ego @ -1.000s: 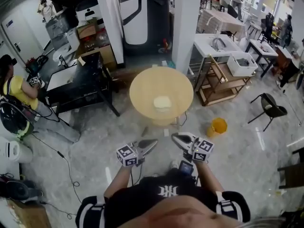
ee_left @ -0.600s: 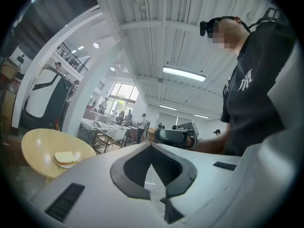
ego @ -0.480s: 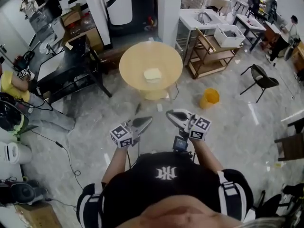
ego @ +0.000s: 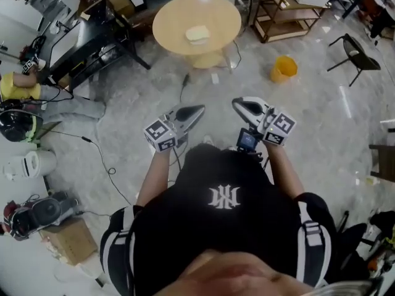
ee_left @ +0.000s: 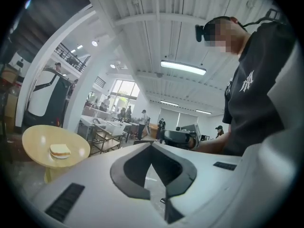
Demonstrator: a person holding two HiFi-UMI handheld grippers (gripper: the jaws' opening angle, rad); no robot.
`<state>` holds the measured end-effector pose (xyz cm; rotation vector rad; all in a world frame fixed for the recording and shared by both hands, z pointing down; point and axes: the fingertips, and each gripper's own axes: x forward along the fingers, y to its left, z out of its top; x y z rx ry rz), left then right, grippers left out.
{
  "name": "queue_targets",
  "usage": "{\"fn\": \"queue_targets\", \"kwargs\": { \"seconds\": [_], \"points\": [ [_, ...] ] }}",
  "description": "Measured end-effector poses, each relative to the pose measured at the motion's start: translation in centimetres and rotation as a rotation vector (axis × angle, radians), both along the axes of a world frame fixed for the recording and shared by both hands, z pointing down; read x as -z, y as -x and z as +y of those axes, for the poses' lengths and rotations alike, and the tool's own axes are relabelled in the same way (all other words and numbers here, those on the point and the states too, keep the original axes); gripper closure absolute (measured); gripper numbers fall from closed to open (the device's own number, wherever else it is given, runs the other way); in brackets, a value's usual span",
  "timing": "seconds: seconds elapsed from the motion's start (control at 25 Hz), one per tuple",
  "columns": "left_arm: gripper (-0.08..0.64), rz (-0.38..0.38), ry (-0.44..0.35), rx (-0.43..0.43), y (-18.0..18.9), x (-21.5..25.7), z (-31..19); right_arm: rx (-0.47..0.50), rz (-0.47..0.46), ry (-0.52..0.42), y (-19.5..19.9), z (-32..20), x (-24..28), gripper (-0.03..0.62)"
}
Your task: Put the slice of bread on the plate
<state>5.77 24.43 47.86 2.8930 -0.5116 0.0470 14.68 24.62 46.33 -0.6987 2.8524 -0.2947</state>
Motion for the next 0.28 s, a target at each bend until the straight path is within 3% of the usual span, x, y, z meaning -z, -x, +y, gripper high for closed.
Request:
{"fn": "queue_targets", "kwargs": {
  "seconds": [0.28],
  "points": [
    [0.552, -0.013, 0.044, 0.056, -5.1, 1.7, -1.9, 0.006, 0.043, -0.002, -6.4, -3.6, 2.2, 0.591]
  ]
}}
